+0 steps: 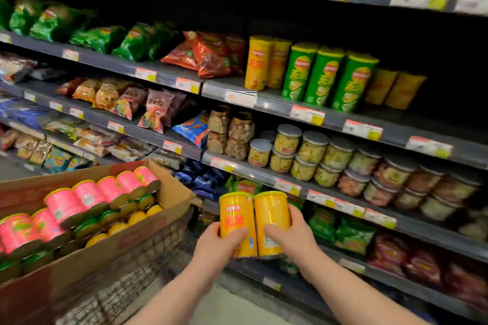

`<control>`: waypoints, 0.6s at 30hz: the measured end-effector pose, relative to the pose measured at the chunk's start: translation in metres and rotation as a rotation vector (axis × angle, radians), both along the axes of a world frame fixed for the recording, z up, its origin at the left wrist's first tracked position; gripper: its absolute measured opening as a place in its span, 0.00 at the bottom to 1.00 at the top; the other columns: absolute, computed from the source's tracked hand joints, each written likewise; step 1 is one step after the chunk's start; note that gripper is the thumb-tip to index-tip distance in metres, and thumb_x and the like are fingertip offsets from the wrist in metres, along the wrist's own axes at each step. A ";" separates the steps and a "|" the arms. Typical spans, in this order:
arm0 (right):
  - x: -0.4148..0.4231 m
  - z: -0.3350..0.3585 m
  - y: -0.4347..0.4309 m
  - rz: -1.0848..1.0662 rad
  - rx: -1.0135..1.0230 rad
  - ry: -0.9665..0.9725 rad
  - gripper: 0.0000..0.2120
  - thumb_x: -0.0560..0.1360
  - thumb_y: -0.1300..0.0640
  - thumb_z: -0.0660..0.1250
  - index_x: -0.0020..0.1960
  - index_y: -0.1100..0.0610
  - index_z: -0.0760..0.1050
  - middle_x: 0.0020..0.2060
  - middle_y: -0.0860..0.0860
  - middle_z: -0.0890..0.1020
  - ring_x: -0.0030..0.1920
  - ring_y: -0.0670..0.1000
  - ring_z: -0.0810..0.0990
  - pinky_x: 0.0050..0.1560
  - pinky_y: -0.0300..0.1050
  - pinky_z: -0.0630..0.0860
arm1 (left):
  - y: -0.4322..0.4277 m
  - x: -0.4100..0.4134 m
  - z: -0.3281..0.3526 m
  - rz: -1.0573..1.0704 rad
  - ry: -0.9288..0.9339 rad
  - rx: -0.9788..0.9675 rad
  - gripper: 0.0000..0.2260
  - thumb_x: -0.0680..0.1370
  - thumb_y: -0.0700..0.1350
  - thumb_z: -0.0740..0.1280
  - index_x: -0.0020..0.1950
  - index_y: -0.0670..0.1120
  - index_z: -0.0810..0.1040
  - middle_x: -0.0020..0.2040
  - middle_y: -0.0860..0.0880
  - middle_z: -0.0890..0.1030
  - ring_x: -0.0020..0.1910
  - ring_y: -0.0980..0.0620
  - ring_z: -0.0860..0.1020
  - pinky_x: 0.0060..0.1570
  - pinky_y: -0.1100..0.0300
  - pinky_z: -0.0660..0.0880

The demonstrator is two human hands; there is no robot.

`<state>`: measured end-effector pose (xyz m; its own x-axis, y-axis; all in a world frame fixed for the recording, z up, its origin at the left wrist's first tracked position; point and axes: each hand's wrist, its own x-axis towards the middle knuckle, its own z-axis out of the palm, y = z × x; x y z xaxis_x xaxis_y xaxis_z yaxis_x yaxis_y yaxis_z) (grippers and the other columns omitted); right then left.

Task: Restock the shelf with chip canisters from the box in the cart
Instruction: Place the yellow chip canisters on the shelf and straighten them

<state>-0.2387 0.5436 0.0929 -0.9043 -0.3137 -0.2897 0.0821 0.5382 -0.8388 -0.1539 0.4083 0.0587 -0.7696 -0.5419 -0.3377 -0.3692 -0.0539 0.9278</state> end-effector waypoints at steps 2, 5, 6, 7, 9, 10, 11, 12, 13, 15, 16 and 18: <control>-0.008 0.002 0.043 -0.057 -0.007 -0.004 0.37 0.71 0.54 0.71 0.75 0.52 0.56 0.59 0.50 0.73 0.56 0.52 0.75 0.59 0.49 0.74 | 0.039 -0.015 0.007 -0.074 0.002 -0.009 0.17 0.66 0.60 0.72 0.48 0.53 0.74 0.46 0.54 0.80 0.43 0.56 0.79 0.40 0.62 0.74; -0.017 0.009 0.102 -0.125 -0.033 0.005 0.36 0.72 0.54 0.71 0.75 0.52 0.56 0.56 0.49 0.72 0.54 0.51 0.74 0.56 0.47 0.74 | 0.092 -0.036 0.013 -0.163 0.010 -0.003 0.19 0.66 0.59 0.71 0.50 0.51 0.75 0.47 0.51 0.81 0.44 0.54 0.80 0.40 0.59 0.75; -0.020 0.011 0.120 -0.148 -0.049 0.011 0.37 0.72 0.55 0.71 0.75 0.52 0.56 0.55 0.49 0.71 0.54 0.51 0.74 0.56 0.47 0.74 | 0.109 -0.042 0.016 -0.178 0.029 0.003 0.16 0.70 0.57 0.72 0.52 0.51 0.74 0.47 0.51 0.81 0.43 0.54 0.79 0.36 0.61 0.74; -0.023 0.014 0.137 -0.171 -0.061 0.013 0.38 0.72 0.55 0.71 0.75 0.52 0.55 0.55 0.49 0.71 0.54 0.51 0.74 0.56 0.47 0.74 | 0.125 -0.048 0.018 -0.190 0.042 0.004 0.12 0.73 0.54 0.71 0.51 0.51 0.74 0.46 0.52 0.80 0.42 0.55 0.79 0.34 0.64 0.72; -0.028 0.020 0.166 -0.207 -0.075 0.022 0.39 0.71 0.54 0.71 0.76 0.52 0.54 0.56 0.49 0.71 0.55 0.50 0.74 0.56 0.46 0.73 | 0.152 -0.058 0.021 -0.218 0.060 0.020 0.10 0.75 0.51 0.70 0.51 0.51 0.73 0.47 0.52 0.79 0.42 0.56 0.78 0.30 0.66 0.72; -0.031 0.022 0.179 -0.222 -0.081 0.029 0.39 0.71 0.54 0.71 0.76 0.51 0.55 0.56 0.49 0.72 0.55 0.50 0.74 0.56 0.46 0.73 | 0.165 -0.063 0.024 -0.230 0.069 0.022 0.10 0.74 0.52 0.71 0.51 0.51 0.73 0.47 0.52 0.79 0.43 0.55 0.78 0.32 0.66 0.73; -0.035 0.024 0.191 -0.234 -0.085 0.038 0.38 0.71 0.55 0.71 0.75 0.51 0.56 0.55 0.49 0.72 0.54 0.50 0.74 0.55 0.45 0.73 | 0.176 -0.068 0.025 -0.237 0.071 0.018 0.11 0.73 0.54 0.71 0.49 0.52 0.74 0.48 0.51 0.79 0.46 0.54 0.78 0.36 0.63 0.75; -0.038 0.027 0.200 -0.243 -0.091 0.048 0.36 0.72 0.55 0.71 0.75 0.52 0.57 0.55 0.48 0.72 0.53 0.50 0.74 0.53 0.45 0.73 | 0.184 -0.073 0.027 -0.244 0.071 0.014 0.12 0.71 0.57 0.72 0.47 0.53 0.74 0.50 0.50 0.80 0.49 0.51 0.78 0.43 0.59 0.77; -0.041 0.030 0.207 -0.250 -0.096 0.051 0.35 0.72 0.55 0.71 0.74 0.51 0.58 0.54 0.48 0.72 0.52 0.50 0.74 0.52 0.45 0.72 | 0.190 -0.079 0.028 -0.256 0.067 0.011 0.14 0.69 0.59 0.72 0.47 0.53 0.75 0.51 0.50 0.80 0.51 0.50 0.78 0.48 0.55 0.77; -0.049 0.034 0.217 -0.261 -0.115 0.055 0.34 0.72 0.55 0.71 0.73 0.51 0.59 0.54 0.49 0.74 0.53 0.50 0.75 0.52 0.46 0.73 | 0.200 -0.089 0.035 -0.277 0.075 0.022 0.14 0.69 0.59 0.72 0.48 0.54 0.74 0.50 0.51 0.80 0.51 0.50 0.79 0.52 0.52 0.76; -0.054 0.036 0.221 -0.266 -0.127 0.057 0.33 0.72 0.55 0.71 0.73 0.50 0.60 0.55 0.49 0.75 0.53 0.51 0.76 0.53 0.47 0.75 | 0.203 -0.094 0.039 -0.287 0.089 0.030 0.13 0.71 0.57 0.72 0.49 0.54 0.74 0.49 0.52 0.80 0.49 0.51 0.79 0.49 0.54 0.76; -0.062 0.039 0.227 -0.268 -0.147 0.074 0.32 0.72 0.55 0.71 0.72 0.50 0.61 0.54 0.48 0.76 0.53 0.50 0.77 0.53 0.47 0.75 | 0.208 -0.105 0.046 -0.304 0.112 0.030 0.09 0.74 0.54 0.70 0.50 0.54 0.72 0.48 0.53 0.80 0.47 0.54 0.78 0.41 0.59 0.74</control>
<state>-0.3011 0.7705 0.1317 -0.9774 -0.0947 -0.1890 0.1404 0.3781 -0.9151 -0.2589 0.6164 0.1048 -0.9282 -0.2723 -0.2537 -0.2679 0.0154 0.9633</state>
